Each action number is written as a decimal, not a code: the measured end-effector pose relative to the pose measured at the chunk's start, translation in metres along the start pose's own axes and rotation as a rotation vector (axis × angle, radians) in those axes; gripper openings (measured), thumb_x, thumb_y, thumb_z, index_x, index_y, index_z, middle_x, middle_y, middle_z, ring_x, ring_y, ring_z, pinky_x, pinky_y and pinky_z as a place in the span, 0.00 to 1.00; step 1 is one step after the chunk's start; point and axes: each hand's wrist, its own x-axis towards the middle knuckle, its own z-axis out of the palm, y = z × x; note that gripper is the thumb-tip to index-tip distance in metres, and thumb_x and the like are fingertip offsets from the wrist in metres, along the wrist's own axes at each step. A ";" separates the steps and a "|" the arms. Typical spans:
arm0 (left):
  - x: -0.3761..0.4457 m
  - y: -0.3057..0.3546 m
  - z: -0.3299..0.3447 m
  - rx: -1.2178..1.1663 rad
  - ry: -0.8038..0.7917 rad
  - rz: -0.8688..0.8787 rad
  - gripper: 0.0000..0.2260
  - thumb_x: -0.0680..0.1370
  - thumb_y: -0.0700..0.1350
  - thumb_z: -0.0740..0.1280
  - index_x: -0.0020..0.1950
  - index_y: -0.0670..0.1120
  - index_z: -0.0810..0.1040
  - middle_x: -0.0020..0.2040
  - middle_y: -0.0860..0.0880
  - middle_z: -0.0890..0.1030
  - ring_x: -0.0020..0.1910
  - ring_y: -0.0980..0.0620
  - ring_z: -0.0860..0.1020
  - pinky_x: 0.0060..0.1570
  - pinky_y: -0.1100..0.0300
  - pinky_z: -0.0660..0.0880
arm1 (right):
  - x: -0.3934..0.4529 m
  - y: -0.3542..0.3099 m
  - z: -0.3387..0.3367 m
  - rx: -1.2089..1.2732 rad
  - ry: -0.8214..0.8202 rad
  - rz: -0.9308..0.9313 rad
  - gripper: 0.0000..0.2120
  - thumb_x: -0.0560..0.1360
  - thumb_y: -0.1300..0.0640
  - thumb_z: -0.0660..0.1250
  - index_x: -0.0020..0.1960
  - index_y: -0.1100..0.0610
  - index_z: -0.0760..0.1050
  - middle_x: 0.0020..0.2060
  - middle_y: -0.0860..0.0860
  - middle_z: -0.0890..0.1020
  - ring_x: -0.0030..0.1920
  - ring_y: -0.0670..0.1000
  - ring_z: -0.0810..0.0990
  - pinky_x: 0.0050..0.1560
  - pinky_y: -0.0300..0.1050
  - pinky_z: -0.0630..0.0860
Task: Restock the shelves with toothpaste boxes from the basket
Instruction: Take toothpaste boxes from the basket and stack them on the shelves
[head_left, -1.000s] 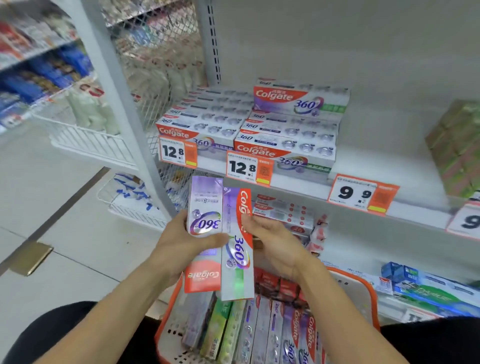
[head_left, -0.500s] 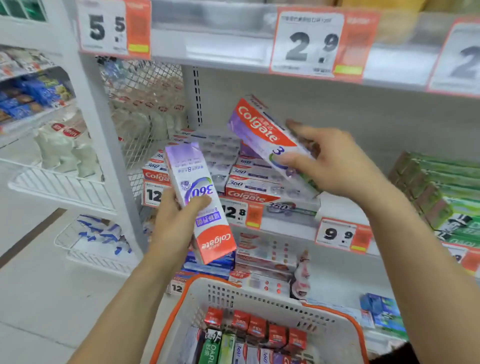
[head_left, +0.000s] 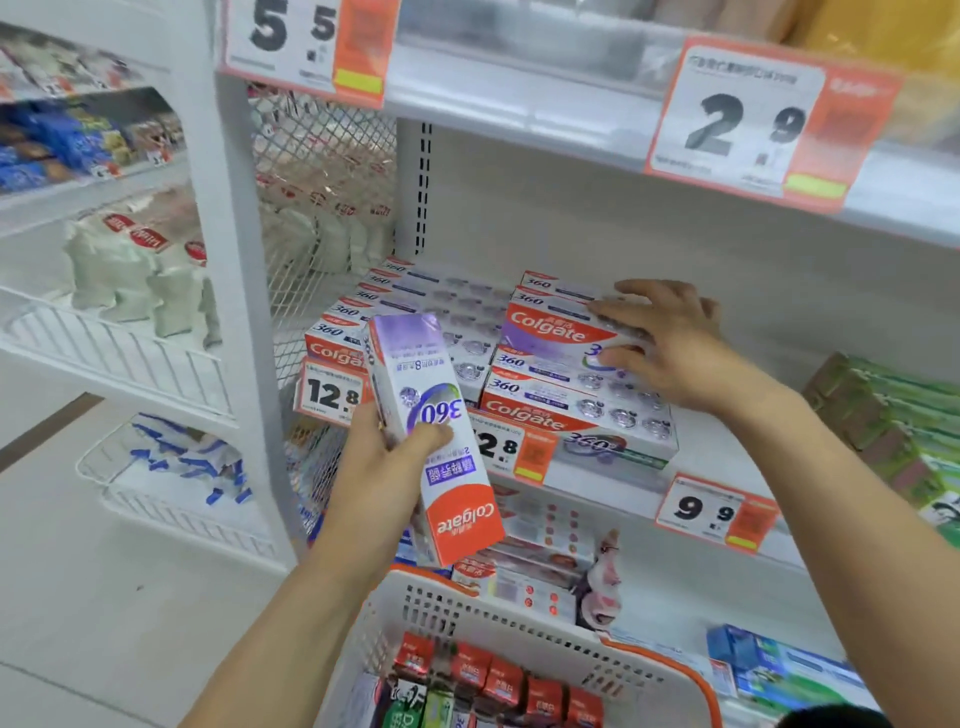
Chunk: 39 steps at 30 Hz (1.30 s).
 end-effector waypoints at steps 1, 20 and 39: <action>0.000 -0.001 0.002 -0.001 -0.016 -0.001 0.11 0.77 0.37 0.69 0.56 0.51 0.75 0.47 0.47 0.86 0.41 0.46 0.85 0.47 0.47 0.81 | 0.001 0.003 0.001 0.019 -0.022 0.008 0.25 0.77 0.45 0.69 0.73 0.39 0.68 0.74 0.46 0.68 0.73 0.55 0.62 0.69 0.54 0.56; -0.004 -0.004 0.003 -0.146 -0.144 -0.019 0.18 0.75 0.35 0.69 0.62 0.50 0.75 0.55 0.47 0.85 0.49 0.48 0.84 0.50 0.47 0.80 | -0.002 0.004 -0.004 -0.091 -0.144 0.018 0.31 0.78 0.44 0.66 0.78 0.39 0.59 0.76 0.46 0.63 0.74 0.54 0.60 0.70 0.57 0.57; -0.012 0.002 0.001 0.180 -0.126 0.407 0.26 0.79 0.58 0.62 0.77 0.57 0.67 0.68 0.55 0.74 0.62 0.68 0.75 0.58 0.71 0.72 | -0.059 -0.145 0.004 1.043 -0.265 0.012 0.44 0.66 0.67 0.80 0.72 0.43 0.63 0.56 0.48 0.83 0.49 0.52 0.86 0.48 0.52 0.84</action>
